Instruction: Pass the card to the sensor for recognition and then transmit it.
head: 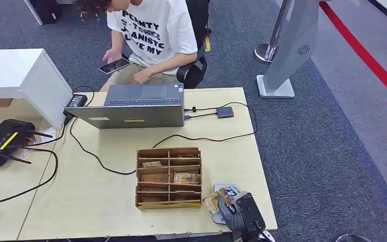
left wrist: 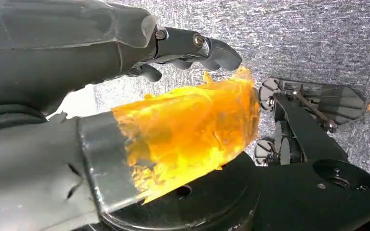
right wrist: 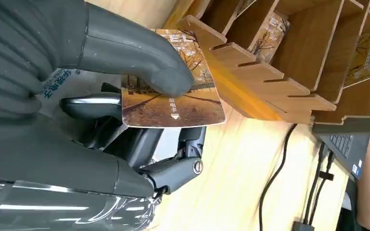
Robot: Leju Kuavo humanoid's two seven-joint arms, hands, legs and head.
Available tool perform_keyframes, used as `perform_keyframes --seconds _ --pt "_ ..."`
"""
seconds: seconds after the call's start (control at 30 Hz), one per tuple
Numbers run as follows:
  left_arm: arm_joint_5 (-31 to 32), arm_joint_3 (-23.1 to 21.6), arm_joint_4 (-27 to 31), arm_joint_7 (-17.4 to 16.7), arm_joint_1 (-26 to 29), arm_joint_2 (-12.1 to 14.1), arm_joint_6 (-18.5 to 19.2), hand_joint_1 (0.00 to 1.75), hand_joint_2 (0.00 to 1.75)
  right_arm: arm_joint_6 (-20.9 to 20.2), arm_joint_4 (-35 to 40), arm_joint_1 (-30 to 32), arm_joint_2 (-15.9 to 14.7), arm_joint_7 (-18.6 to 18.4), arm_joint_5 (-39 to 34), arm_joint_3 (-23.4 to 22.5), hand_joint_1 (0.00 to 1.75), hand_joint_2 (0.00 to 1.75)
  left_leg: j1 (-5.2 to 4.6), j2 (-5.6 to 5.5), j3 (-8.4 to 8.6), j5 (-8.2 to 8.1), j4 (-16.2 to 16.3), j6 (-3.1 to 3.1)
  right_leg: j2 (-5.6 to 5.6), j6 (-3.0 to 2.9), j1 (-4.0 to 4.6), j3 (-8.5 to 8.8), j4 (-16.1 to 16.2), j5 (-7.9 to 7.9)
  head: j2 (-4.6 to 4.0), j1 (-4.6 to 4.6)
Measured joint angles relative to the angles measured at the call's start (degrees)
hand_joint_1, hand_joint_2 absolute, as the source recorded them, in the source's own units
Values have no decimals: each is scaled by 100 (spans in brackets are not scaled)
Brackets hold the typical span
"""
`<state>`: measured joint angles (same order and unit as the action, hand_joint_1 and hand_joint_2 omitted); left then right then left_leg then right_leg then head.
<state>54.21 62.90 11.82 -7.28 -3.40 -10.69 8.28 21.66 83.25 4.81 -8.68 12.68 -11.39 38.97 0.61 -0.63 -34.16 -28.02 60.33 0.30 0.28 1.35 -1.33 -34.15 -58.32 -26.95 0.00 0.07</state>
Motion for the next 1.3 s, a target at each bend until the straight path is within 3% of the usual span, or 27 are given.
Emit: perform_keyframes --seconds 0.63,1.03,1.3 --pt "-4 0 -9 7 1 0 2 0 0 11 22 17 -2 109 -160 0 175 175 0 0 3 0 0 0 0 0 0 2 0 0 0 -2" --pt "-87 105 -9 50 9 2 -15 0 0 227 1113 431 -352 264 -96 -348 175 175 -1 0 -2 -1 0 0 -1 0 -1 -2 1 -1 0 -2" --pt "-92 149 -9 61 10 0 -37 0 0 350 1371 630 -450 264 -57 -544 175 175 -1 0 -2 -1 0 0 -1 0 0 -2 1 -1 0 -2"
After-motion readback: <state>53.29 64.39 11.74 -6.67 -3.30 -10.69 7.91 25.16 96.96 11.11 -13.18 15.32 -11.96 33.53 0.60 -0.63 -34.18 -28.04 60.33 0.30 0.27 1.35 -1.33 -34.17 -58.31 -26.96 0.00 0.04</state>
